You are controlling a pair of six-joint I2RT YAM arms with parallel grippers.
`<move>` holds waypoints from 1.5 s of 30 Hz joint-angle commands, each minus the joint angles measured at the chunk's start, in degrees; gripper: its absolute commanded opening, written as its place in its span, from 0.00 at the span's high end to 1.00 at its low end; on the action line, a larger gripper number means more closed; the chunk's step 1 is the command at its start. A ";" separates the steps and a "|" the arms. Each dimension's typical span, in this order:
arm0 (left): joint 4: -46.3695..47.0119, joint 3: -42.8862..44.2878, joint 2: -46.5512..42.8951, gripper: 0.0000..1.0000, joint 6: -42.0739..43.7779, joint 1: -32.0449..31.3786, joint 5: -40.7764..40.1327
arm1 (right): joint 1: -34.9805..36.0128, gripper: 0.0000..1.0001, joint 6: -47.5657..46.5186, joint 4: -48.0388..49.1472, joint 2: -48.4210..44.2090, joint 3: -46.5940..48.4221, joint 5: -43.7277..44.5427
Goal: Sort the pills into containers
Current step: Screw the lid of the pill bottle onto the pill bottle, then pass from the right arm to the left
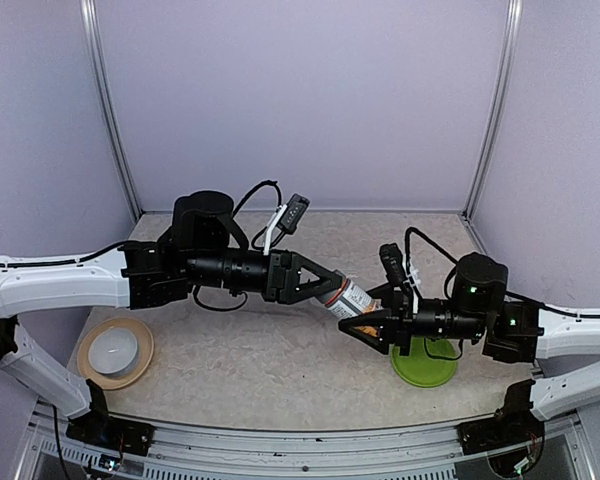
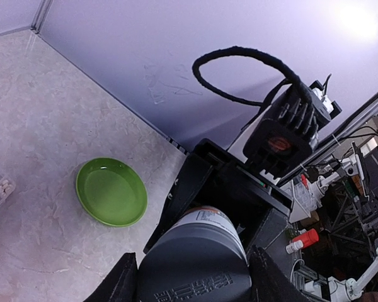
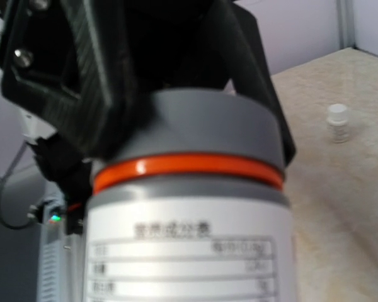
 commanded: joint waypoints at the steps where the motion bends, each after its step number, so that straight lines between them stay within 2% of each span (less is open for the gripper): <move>1: 6.85 -1.07 -1.68 0.72 10.73 -2.08 9.57 | -1.30 1.00 14.47 14.60 -0.40 -1.42 -13.26; 6: 8.26 -2.11 -2.42 0.73 12.78 -2.16 12.86 | -3.29 1.00 21.55 21.33 0.16 -3.13 -19.29; 11: 7.58 -2.04 -2.39 0.72 13.88 -2.17 12.72 | -3.73 1.00 23.04 21.88 0.85 -2.57 -20.65; 13: 7.31 -1.86 -2.15 0.65 13.11 -2.01 12.01 | -3.77 1.00 21.86 20.27 1.10 -1.95 -20.31; 16: 5.94 -0.97 -1.52 0.48 10.08 -1.61 10.19 | -3.77 1.00 17.74 14.72 0.61 -0.47 -18.09; 19: 4.60 -0.21 -0.84 0.41 7.74 -1.37 8.83 | -3.73 1.00 14.05 10.53 -0.83 0.18 -14.79; 25: 4.43 -0.19 -0.40 0.33 6.50 -1.11 7.97 | -3.74 1.00 10.73 7.21 -1.93 0.87 -12.33; 38: 10.03 -1.04 0.06 0.37 1.75 1.05 11.61 | -3.77 1.00 9.35 5.37 -1.24 0.35 -10.93; 45: 10.98 -1.23 1.12 0.48 0.89 1.00 13.16 | -3.76 1.00 9.40 5.94 -1.05 -0.42 -10.69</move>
